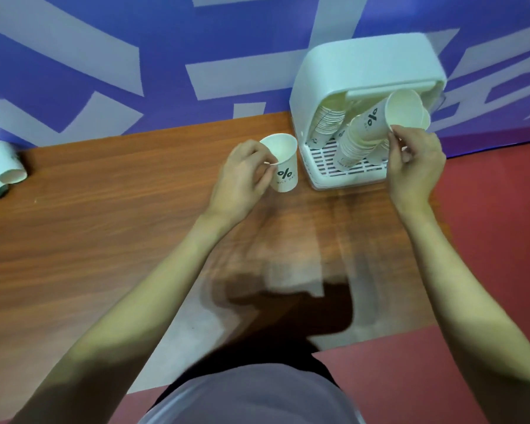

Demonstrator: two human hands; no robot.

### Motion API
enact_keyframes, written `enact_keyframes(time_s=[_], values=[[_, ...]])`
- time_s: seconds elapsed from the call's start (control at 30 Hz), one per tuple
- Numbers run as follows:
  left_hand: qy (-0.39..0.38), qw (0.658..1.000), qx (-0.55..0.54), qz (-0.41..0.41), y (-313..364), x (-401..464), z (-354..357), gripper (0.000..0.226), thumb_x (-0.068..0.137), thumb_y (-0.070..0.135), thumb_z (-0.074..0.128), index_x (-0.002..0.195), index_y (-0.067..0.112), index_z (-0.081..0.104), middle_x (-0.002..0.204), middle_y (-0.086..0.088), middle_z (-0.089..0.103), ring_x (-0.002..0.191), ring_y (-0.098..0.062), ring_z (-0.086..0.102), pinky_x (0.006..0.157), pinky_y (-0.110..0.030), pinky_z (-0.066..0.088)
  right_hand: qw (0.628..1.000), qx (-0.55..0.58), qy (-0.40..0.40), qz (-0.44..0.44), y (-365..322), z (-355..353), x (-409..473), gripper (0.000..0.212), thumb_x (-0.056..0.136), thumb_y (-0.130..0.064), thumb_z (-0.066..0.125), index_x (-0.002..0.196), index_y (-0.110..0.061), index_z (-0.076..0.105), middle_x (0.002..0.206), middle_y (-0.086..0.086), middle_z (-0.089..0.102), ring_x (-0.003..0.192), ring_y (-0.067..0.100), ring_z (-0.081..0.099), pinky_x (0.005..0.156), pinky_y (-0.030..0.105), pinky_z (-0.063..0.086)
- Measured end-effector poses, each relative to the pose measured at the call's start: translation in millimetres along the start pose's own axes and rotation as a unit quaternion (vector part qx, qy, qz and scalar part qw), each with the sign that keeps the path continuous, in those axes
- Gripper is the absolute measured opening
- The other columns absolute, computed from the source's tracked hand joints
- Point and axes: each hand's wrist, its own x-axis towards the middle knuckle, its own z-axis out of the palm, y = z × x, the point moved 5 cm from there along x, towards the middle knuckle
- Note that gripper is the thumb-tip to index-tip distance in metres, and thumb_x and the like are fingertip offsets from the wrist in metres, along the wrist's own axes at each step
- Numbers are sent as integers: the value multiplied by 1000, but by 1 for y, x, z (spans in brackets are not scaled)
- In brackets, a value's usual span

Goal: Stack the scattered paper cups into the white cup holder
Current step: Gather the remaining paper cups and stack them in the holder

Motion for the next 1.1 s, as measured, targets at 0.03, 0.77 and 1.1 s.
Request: enact_keyframes(time_s=[0.03, 0.77, 1.1], values=[[13, 1000, 1, 2, 4, 5, 1, 9, 88, 14, 60, 90, 7, 65, 93, -6, 60, 89, -23, 57, 80, -31, 44, 1000, -8, -3, -6, 6, 3, 6, 20, 95, -22, 56, 96, -9, 71, 88, 7, 71, 76, 28, 58, 71, 26, 37], [109, 992, -39, 57, 59, 87, 27, 13, 90, 16, 62, 93, 7, 71, 94, -5, 63, 89, -19, 59, 77, -30, 48, 986, -121, -95, -71, 32, 50, -3, 8, 81, -2, 60, 80, -7, 66, 73, 7, 60, 69, 30, 50, 63, 31, 30], [98, 988, -57, 104, 81, 111, 48, 13, 90, 15, 62, 90, 7, 71, 89, -5, 63, 83, -19, 58, 73, -29, 46, 962, -102, -251, -28, 48, 77, -9, 16, 87, 0, 52, 90, -3, 67, 87, 11, 63, 84, 32, 49, 63, 37, 43]])
